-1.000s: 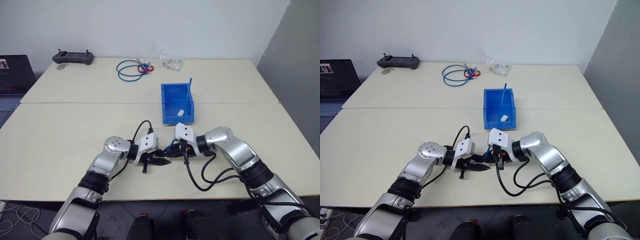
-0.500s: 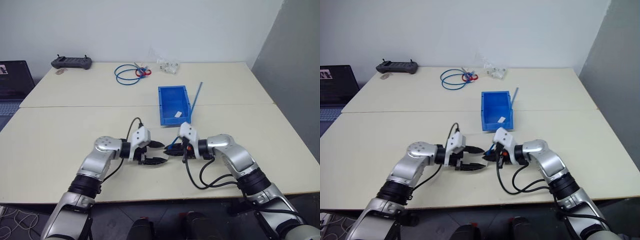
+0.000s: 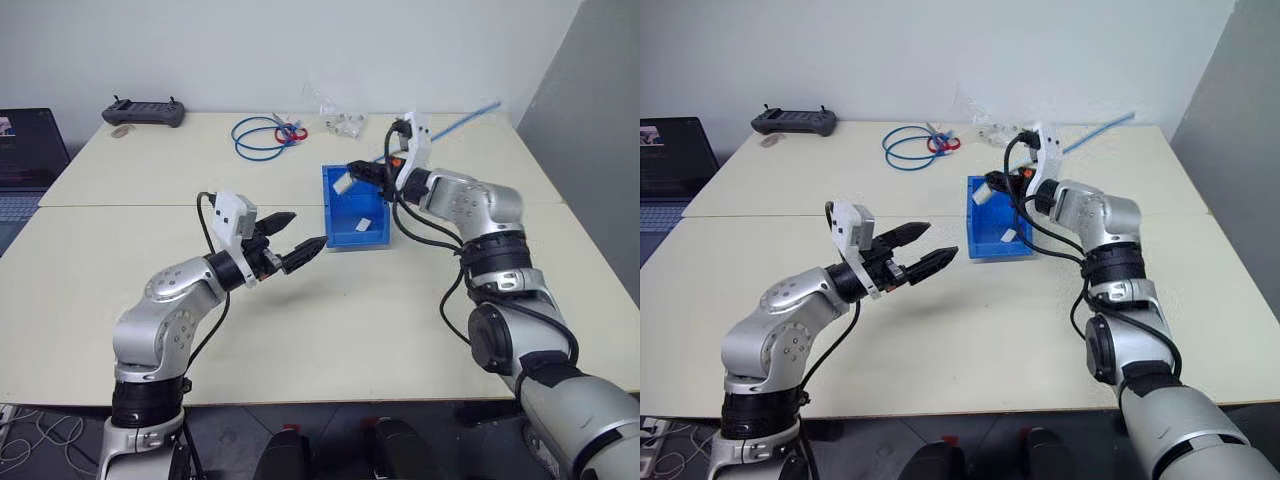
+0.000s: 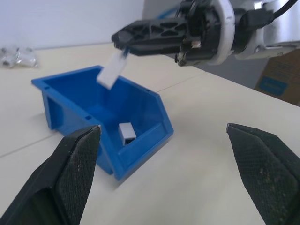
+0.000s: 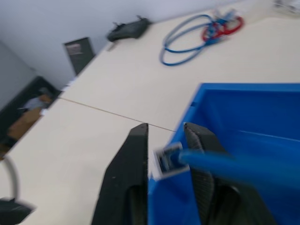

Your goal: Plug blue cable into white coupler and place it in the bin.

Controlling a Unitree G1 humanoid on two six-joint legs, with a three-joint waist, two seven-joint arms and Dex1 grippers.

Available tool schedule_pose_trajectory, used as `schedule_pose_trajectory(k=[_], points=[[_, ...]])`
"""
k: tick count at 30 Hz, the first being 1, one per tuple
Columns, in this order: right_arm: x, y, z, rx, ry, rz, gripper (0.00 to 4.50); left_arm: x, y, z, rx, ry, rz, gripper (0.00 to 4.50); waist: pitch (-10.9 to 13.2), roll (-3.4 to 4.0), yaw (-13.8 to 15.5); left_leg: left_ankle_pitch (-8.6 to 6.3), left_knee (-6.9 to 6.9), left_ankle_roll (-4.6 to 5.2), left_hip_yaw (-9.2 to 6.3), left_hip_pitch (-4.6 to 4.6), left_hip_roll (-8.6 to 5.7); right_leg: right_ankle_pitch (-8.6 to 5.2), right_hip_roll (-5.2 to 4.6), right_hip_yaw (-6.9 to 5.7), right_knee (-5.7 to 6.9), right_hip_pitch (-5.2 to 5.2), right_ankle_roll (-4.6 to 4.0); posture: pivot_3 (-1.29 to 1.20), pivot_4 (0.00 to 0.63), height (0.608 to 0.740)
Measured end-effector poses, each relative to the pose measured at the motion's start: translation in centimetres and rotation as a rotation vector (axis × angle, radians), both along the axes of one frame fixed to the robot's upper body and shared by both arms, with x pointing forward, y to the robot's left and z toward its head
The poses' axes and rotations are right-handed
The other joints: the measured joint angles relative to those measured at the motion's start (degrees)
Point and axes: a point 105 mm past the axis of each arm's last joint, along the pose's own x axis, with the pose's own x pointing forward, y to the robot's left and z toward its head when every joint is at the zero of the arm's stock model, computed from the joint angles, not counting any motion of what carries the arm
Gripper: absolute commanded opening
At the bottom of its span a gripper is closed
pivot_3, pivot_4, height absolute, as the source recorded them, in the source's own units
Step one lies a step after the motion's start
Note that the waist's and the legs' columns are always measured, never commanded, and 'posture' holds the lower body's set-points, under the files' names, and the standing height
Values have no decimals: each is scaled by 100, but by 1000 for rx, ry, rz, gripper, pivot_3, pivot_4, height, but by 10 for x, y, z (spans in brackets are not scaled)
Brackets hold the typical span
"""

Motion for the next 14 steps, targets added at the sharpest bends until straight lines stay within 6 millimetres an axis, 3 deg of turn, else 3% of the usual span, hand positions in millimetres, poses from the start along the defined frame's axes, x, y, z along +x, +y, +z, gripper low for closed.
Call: schedule_pose_trajectory(k=[5, 8, 11, 14], points=[[12, -17, -12, -78, -24, -82, 3173, 2, 2, -3, -12, 17, 41, 4500, 1, 1, 42, 0, 0, 0, -1, -1, -7, 1, -3, 0, -4, 1, 3, 0, 150, 740], [14, -35, -9, -97, -39, -110, 3797, 5, 7, -6, -22, 27, 80, 4500, 1, 1, 63, 0, -1, 0, -3, -1, -4, 1, -2, -2, -3, 1, 3, 0, 150, 740], [3, -50, -2, -133, -114, -79, 3896, 17, 19, -7, -47, 23, 168, 4500, 0, 0, 91, 0, -2, 0, -7, 1, 0, 1, 1, -6, -2, 2, 3, 0, 150, 740], [-15, -81, -16, -214, -158, -90, 3896, 26, 46, -23, 15, 43, 302, 4500, 0, 0, 97, 0, -3, 0, -9, 1, 0, 0, 1, -7, -3, 3, 3, 0, 150, 740]])
